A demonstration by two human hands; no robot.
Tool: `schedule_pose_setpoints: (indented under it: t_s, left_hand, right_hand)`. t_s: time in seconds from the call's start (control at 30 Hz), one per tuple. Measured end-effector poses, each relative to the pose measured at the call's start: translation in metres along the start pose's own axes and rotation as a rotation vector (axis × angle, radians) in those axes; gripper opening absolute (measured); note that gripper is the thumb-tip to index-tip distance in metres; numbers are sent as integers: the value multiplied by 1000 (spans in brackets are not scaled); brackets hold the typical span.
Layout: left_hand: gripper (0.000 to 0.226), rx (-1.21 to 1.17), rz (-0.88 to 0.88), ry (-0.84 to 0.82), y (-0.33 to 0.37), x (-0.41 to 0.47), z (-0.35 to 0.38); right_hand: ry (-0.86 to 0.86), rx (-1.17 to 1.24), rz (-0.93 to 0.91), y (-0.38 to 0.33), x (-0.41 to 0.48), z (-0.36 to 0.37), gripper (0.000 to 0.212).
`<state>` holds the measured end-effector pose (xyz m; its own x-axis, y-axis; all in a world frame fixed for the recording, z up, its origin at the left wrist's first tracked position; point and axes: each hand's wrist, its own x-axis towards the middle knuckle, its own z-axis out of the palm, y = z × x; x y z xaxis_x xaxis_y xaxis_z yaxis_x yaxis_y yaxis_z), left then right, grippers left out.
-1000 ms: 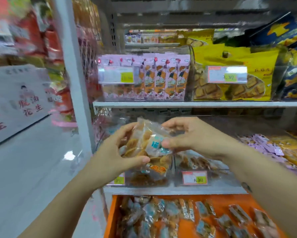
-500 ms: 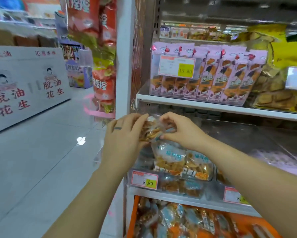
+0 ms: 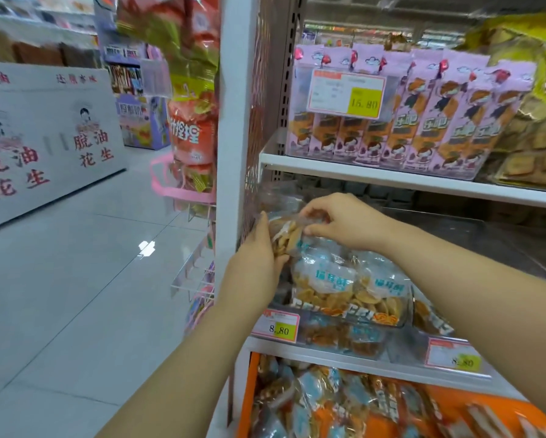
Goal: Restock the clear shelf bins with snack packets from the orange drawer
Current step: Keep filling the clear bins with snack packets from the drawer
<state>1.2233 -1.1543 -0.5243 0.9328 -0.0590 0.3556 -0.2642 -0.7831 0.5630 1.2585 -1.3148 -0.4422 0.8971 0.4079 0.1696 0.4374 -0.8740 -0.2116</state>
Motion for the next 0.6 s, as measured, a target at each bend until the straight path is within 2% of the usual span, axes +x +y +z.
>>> schedule_pose_setpoints:
  t_s: [0.17,0.33,0.43,0.5,0.6]
  left_hand:
    - [75,-48,-81,1,-1,3,2]
    - [82,-41,-15,126,0,-1,2]
    - [87,-57,-18,116,0,-8,-2]
    - [87,-42,-8,111,0,-15,-3]
    - [82,-42,27,127,1,-28,-7]
  right_hand:
    - [2,-33,53,-6,18,6,39]
    - [7,-7,82,-8,24,7,45]
    - [-80,103,42,-7,20,7,47]
    - [-118,230,36,-8,17,7,37]
    - [-74,508,91,-9,16,4,22]
